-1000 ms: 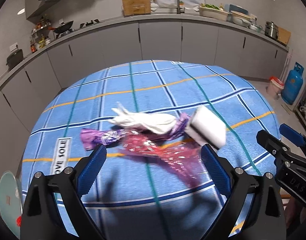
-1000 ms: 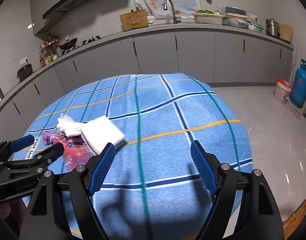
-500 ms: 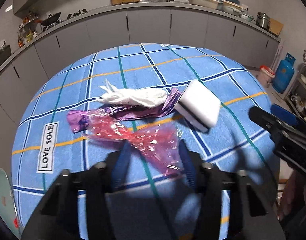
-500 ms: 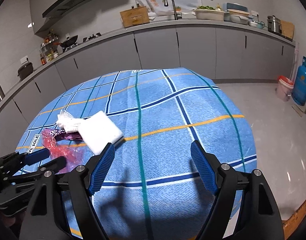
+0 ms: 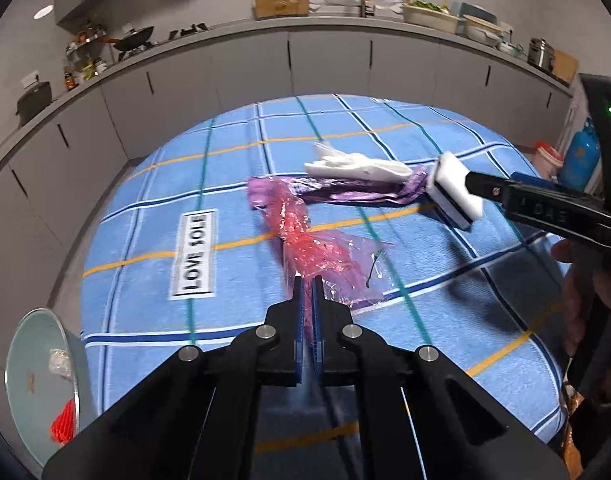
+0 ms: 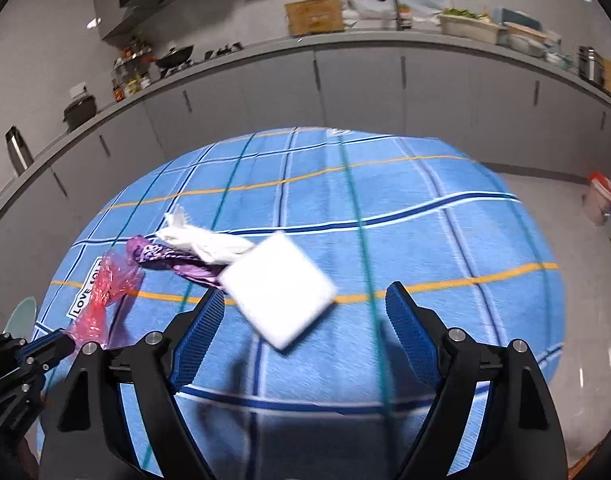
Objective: Collect trash
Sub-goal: 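Grasp the pink plastic bag with the left tool while the right tool grasps the white sponge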
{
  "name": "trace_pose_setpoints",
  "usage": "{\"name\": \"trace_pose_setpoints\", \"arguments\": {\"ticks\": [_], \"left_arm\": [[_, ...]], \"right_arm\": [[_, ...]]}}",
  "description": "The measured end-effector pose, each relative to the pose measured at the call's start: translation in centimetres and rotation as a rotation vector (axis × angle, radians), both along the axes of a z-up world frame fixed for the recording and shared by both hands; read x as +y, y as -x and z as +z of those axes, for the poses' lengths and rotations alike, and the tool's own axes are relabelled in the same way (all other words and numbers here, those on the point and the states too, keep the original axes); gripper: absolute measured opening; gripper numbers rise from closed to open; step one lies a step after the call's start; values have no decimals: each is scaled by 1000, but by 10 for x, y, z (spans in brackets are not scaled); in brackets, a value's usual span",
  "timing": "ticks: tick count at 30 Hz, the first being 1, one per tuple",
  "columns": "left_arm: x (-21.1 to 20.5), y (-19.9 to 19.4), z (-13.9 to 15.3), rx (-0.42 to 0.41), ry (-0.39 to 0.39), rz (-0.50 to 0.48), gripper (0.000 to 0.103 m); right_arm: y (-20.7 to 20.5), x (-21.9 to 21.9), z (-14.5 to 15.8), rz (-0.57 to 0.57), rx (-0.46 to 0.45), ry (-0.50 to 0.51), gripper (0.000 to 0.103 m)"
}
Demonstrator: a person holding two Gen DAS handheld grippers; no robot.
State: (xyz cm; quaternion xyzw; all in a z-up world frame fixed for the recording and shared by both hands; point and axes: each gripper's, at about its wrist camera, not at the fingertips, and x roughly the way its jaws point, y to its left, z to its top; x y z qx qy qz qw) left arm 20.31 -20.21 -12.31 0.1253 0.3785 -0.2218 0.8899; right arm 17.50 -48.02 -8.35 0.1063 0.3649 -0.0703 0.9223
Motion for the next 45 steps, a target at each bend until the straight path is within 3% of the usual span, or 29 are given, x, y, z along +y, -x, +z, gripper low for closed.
{"name": "trace_pose_setpoints", "arguments": {"ticks": [9, 12, 17, 18, 25, 30, 34, 36, 40, 42, 45], "left_arm": [[17, -4, 2, -19, 19, 21, 4], [18, -4, 1, -13, 28, 20, 4], [21, -3, 6, -26, 46, 20, 4], [22, -3, 7, -28, 51, 22, 4], [22, 4, 11, -43, 58, 20, 4], [25, 2, 6, -39, 52, 34, 4], [26, -4, -2, -33, 45, 48, 4], [27, -7, -4, -34, 46, 54, 4], [28, -9, -5, -35, 53, 52, 4], [27, -10, -6, -32, 54, 48, 4], [27, -9, -4, -31, 60, 45, 4]], "right_arm": [[-26, 11, -10, 52, 77, 5, 79], [-26, 12, -15, 56, 107, -1, 64], [-15, 15, -13, 62, 94, 4, 55], [-11, 16, -12, 61, 85, 4, 29], [1, 27, -7, 76, 92, 49, 32], [5, 28, 1, 72, 68, 52, 66], [-7, 29, -3, 68, 78, 74, 69], [-15, 25, -5, 66, 80, 81, 77], [-25, 17, -18, 79, 123, 58, 76], [-27, 15, -21, 88, 138, 39, 59], [-21, 18, -16, 116, 125, 27, 55]]}}
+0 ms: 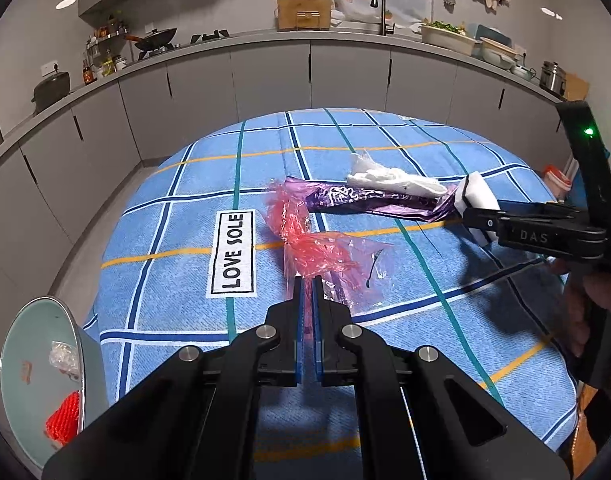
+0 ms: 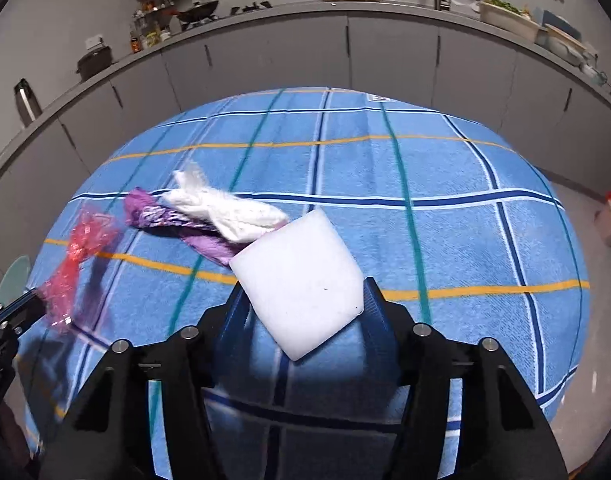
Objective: Collect trash
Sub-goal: 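Grasp the pink plastic bag with the left tool while the right tool grasps the white sponge, then lift the pink bag and sponge with both tools and carry them over the bowl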
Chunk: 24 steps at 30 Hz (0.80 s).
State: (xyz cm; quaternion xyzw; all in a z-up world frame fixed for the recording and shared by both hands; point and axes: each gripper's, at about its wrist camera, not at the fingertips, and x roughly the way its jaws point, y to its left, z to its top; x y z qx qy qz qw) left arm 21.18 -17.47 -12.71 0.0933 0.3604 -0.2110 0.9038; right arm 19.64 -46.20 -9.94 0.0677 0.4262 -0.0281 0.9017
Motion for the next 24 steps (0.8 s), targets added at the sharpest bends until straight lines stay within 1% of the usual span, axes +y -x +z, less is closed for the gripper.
{"name": "trace_pose_setpoints", "arguments": {"ticks": [4, 11, 18, 24], "left_arm": [[3, 4, 8, -14, 11, -1, 4], [12, 16, 27, -50, 20, 8, 4], [36, 26, 40, -77, 29, 47, 4], [62, 30, 46, -89, 39, 92, 4]], "right_arm": [[13, 7, 9, 4, -29, 7, 54], [35, 27, 34, 18, -98, 6, 54], [36, 63, 50, 87, -138, 0, 54], [28, 101, 56, 158, -150, 2, 54]]}}
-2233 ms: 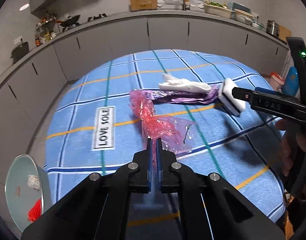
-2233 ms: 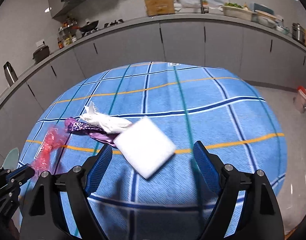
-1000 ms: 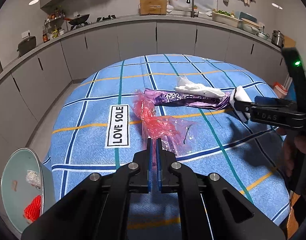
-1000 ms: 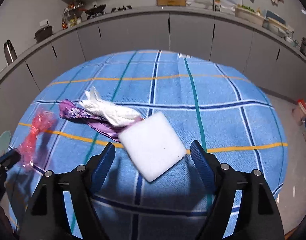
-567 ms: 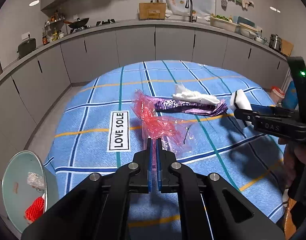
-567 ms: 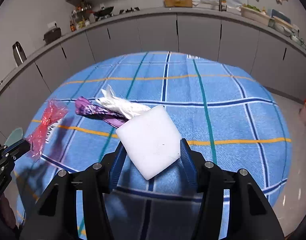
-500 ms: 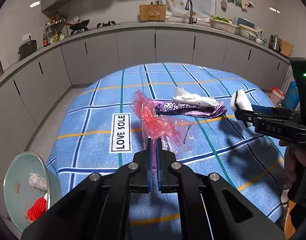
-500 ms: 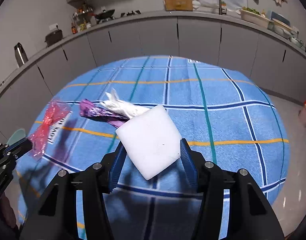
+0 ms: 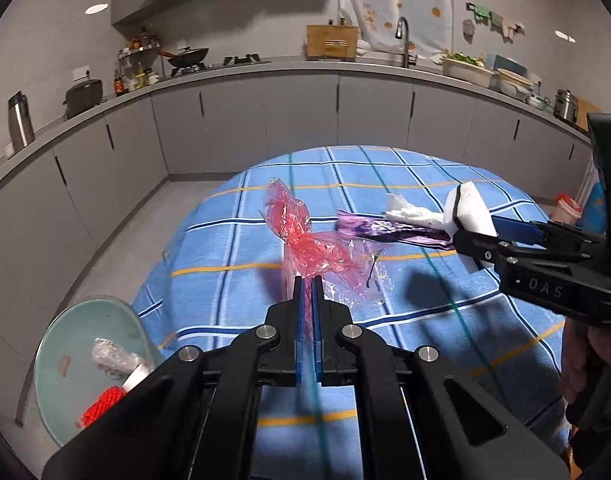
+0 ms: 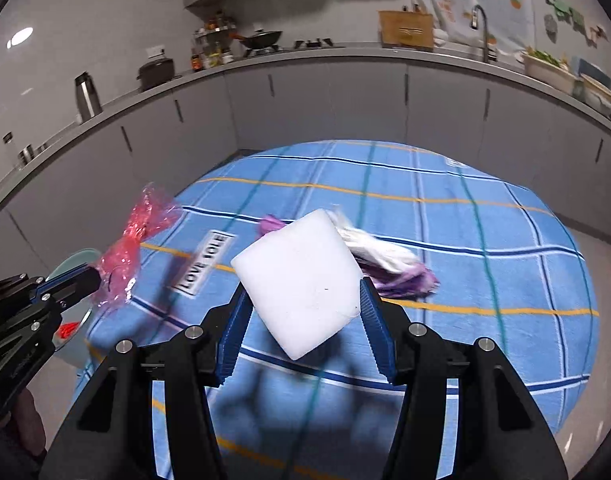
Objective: Collect trash
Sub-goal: 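Lift the pink bag and sponge with both tools and carry them over the bowl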
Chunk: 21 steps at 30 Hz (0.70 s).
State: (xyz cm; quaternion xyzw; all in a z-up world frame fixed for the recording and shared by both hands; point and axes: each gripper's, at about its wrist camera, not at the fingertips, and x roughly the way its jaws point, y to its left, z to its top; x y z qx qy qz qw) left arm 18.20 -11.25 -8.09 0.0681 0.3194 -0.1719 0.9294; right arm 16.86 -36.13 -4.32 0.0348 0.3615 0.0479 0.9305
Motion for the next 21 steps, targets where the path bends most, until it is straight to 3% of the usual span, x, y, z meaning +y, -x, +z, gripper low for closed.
{"name": "trace_pose_setpoints", "arguments": {"ticks": [21], "left_arm": [[103, 5, 7, -17, 15, 195, 4]], "right_arm": [[-26, 124, 15, 247, -30, 11, 54]]}}
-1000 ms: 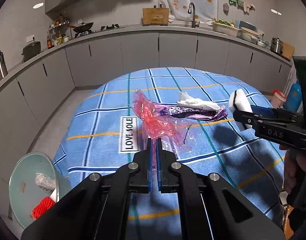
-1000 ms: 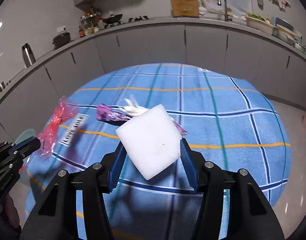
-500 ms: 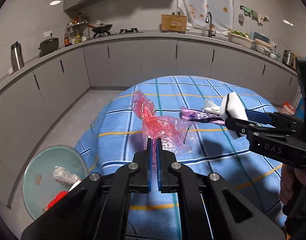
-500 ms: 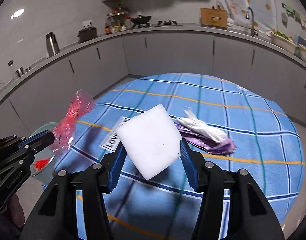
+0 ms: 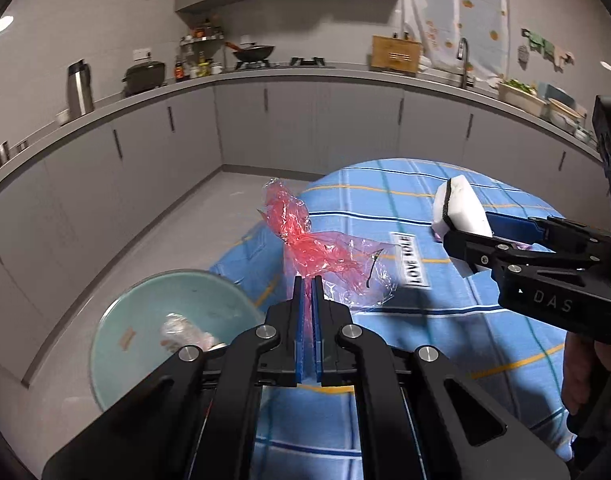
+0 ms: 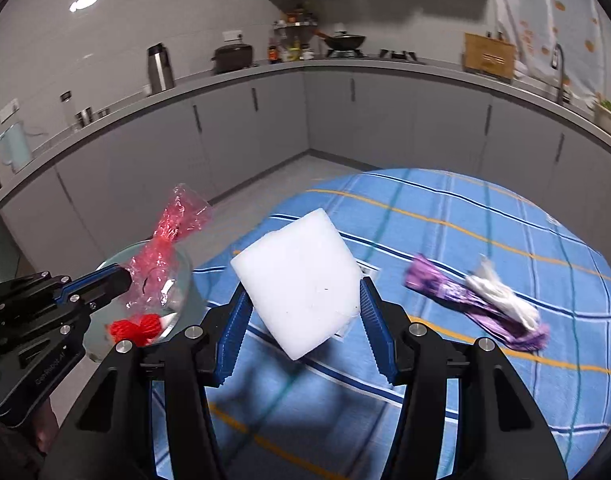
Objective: Collect trash
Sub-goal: 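Lift the pink bag and sponge with both tools and carry them over the bowl, then open both tools to drop the pink bag and sponge into the bowl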
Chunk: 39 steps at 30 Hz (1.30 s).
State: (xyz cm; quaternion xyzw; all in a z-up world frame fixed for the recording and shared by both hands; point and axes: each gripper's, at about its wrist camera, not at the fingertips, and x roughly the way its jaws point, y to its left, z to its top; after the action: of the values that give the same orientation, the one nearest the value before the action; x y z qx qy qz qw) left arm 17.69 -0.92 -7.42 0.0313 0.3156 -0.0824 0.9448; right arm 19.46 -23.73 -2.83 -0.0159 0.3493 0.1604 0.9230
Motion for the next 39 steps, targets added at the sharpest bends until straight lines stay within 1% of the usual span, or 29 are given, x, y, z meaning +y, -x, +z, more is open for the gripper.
{"name": "trace_pose_setpoints", "arguments": {"ticks": [6, 16, 26, 35, 39], "left_arm": [[26, 3, 4, -8, 7, 53, 4], [52, 9, 6, -16, 3, 113, 4], [101, 12, -7, 19, -4, 221, 4], [123, 8, -21, 56, -3, 264, 5], [131, 5, -28, 74, 3, 284, 7]], "right_arm": [[-4, 30, 3, 53, -5, 4, 54], [-6, 66, 6, 117, -7, 4, 55], [-13, 114, 0, 212, 7, 7, 55], [-22, 157, -14, 302, 41, 14, 56], [-28, 171, -25, 332, 56, 7, 60]]}}
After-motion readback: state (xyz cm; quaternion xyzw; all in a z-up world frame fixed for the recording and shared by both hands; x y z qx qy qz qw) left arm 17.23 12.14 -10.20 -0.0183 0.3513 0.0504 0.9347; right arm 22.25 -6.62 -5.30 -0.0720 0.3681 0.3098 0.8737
